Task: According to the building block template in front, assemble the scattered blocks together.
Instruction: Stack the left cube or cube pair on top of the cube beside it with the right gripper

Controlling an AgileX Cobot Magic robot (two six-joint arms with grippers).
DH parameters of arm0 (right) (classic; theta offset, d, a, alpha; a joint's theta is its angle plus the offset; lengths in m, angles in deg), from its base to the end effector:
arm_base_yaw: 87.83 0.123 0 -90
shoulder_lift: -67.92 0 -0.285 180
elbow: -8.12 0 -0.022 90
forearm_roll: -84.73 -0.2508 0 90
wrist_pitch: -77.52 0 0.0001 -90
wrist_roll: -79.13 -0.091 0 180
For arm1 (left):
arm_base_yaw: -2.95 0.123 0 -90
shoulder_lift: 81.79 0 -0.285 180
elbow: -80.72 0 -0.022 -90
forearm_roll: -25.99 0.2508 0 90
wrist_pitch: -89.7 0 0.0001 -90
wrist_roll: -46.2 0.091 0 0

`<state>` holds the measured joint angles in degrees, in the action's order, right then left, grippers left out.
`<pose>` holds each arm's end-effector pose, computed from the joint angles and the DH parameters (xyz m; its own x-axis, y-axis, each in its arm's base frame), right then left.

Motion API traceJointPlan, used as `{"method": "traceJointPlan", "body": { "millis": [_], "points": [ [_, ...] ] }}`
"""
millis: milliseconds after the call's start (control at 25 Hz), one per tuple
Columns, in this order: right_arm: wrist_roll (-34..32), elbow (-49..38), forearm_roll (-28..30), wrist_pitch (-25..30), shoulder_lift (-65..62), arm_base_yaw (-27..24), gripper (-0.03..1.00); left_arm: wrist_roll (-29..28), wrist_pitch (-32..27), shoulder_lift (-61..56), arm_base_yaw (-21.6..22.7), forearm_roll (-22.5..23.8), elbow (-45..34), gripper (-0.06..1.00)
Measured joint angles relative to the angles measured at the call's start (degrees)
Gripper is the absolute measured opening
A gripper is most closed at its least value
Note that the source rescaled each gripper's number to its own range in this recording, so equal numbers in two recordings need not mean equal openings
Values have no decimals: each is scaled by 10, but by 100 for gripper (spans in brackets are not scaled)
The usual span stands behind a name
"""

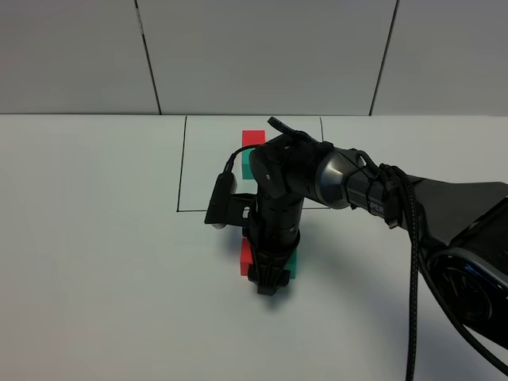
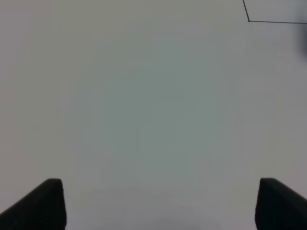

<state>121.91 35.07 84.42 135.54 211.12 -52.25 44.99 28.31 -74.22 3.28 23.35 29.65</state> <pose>0.3835 0.2749 0.1120 -0.2013 -0.9765 -0.0766 -0.9764 0.2063 -0.0642 -0.0011 -0.0037 0.2643 -0.5009 -0.0460 -0.8643 0.0076 0.9983 -0.0576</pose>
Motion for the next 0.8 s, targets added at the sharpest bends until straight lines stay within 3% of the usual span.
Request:
{"method": "traceJointPlan", "body": {
  "millis": [160, 320, 440, 600, 800],
  "points": [
    [2, 2, -5, -2, 1, 0, 87, -1, 0, 0, 0, 0, 0, 87],
    [2, 2, -20, -14, 1, 0, 67, 0, 0, 0, 0, 0, 0, 87],
    [2, 2, -23, -17, 1, 0, 44, -1, 0, 0, 0, 0, 0, 87],
    [-1, 2, -24, -17, 1, 0, 1, -1, 0, 0, 0, 0, 0, 87],
    [-27, 2, -24, -7, 1, 0, 0, -1, 0, 0, 0, 0, 0, 87]
  ]
}}
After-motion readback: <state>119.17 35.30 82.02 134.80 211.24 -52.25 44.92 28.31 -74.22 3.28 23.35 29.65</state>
